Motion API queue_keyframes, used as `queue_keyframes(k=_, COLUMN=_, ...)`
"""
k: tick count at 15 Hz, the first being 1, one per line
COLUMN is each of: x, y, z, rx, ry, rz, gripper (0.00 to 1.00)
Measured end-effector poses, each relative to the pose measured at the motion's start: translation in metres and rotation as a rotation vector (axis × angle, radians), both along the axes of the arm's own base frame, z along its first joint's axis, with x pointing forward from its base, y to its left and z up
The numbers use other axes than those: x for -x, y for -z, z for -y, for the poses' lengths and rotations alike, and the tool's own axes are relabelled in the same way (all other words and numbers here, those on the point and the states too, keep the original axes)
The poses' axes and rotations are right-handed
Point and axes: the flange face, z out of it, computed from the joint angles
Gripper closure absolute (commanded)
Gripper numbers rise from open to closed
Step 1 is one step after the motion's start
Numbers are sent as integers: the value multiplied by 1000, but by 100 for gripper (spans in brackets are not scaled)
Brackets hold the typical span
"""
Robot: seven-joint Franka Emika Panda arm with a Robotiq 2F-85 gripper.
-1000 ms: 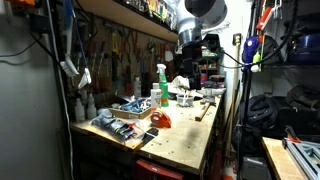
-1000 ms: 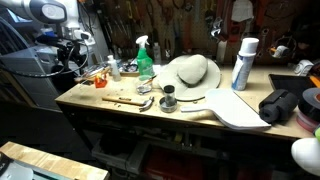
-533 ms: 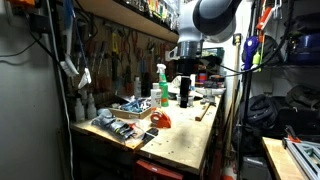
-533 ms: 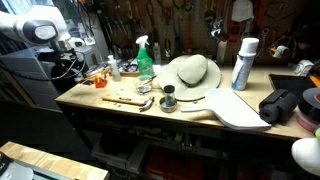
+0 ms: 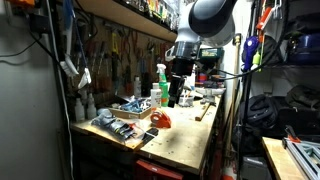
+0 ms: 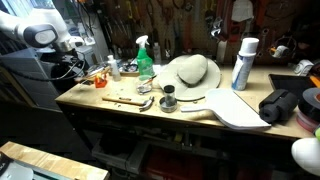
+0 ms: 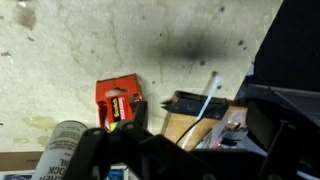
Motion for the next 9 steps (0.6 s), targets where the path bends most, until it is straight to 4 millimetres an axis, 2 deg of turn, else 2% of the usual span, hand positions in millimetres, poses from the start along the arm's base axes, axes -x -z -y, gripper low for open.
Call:
queue_keyframes(k=3, x=-16, y=11, z=3, rx=-2, ry=32, rz=104, gripper=0)
queue_keyframes(k=9, x=-35, y=27, z=22, rx=81, ry=21, rz=167, gripper=0)
